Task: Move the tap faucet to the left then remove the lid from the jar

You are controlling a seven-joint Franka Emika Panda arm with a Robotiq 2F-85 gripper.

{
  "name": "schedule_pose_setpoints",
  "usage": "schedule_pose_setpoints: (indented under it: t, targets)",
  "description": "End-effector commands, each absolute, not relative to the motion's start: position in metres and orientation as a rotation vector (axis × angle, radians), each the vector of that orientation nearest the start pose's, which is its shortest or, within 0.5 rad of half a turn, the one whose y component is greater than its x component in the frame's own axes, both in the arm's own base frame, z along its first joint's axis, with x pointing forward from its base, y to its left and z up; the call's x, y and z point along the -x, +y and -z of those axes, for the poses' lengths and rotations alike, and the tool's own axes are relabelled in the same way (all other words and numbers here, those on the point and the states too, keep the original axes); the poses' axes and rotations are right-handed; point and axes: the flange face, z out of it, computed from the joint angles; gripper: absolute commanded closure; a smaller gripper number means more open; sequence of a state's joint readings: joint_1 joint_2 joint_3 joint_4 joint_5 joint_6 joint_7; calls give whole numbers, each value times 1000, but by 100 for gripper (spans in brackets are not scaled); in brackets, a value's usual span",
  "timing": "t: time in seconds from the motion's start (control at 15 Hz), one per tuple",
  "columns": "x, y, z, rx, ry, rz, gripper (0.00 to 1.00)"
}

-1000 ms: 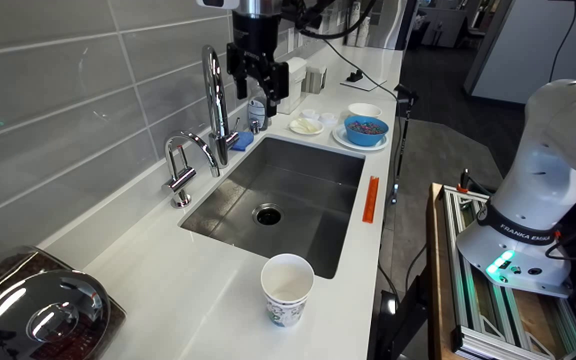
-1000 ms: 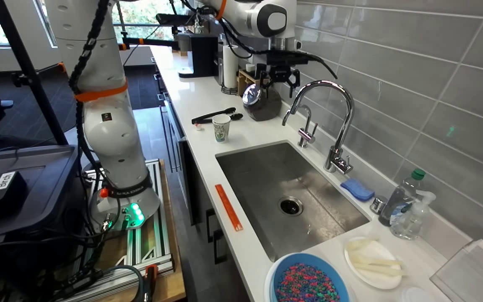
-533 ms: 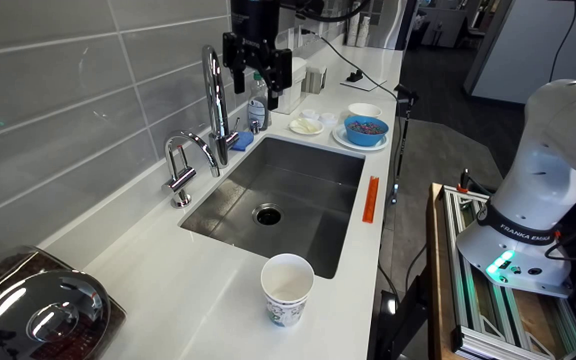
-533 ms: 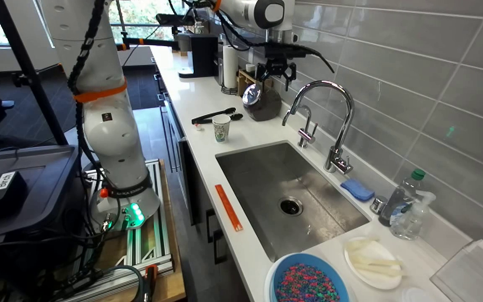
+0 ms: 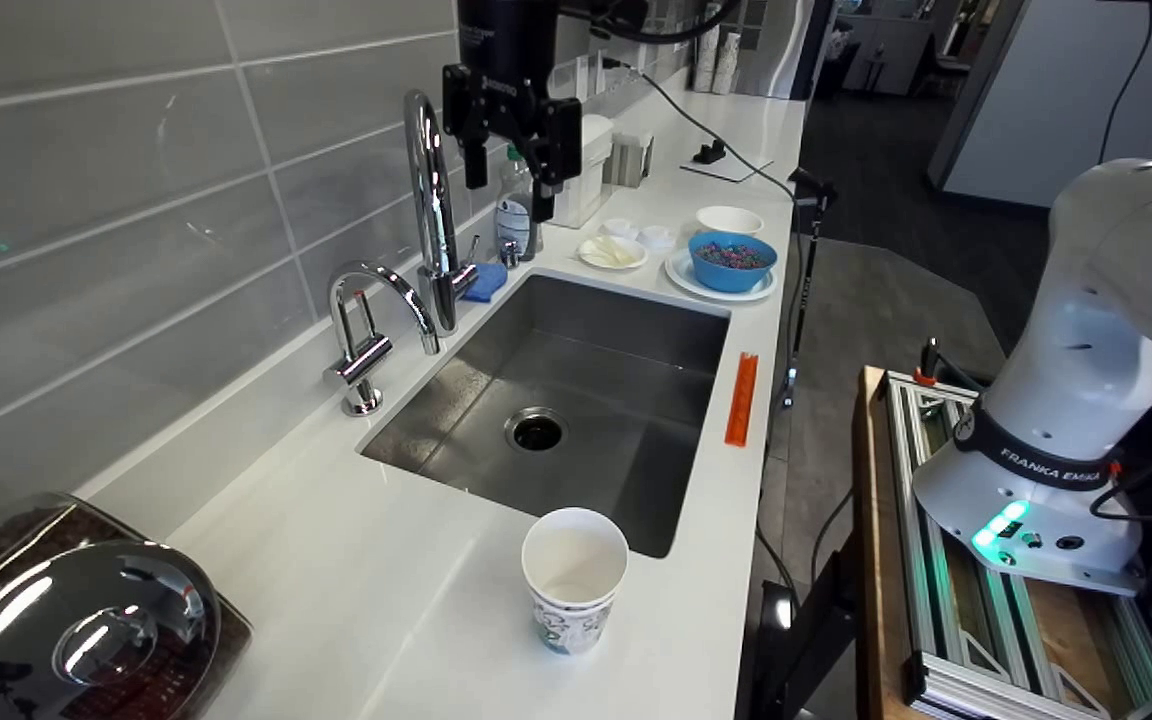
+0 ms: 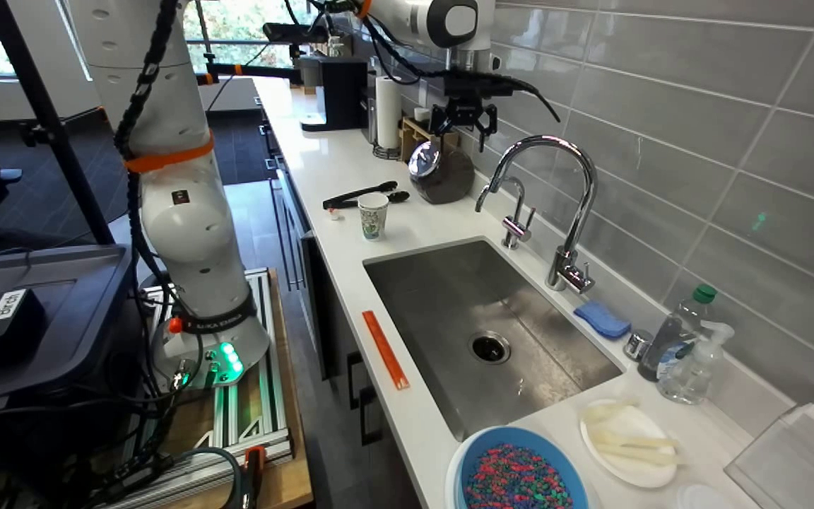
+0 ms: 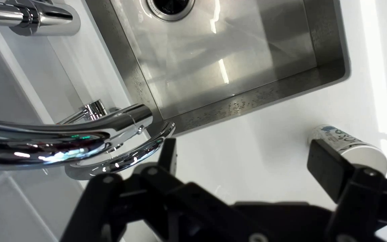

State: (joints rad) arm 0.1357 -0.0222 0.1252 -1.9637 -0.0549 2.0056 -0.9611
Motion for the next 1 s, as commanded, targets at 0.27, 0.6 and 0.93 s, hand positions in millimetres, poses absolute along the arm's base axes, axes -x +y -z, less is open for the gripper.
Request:
schedule_pose_setpoints:
  t: [0.27,0.6,0.93]
  targets:
    - [-514,257,-468,2574,-1852,171,0]
    - [-511,312,-438,2573,-1814,278,0]
    - [-518,347,-416,2514,-1814,394,0]
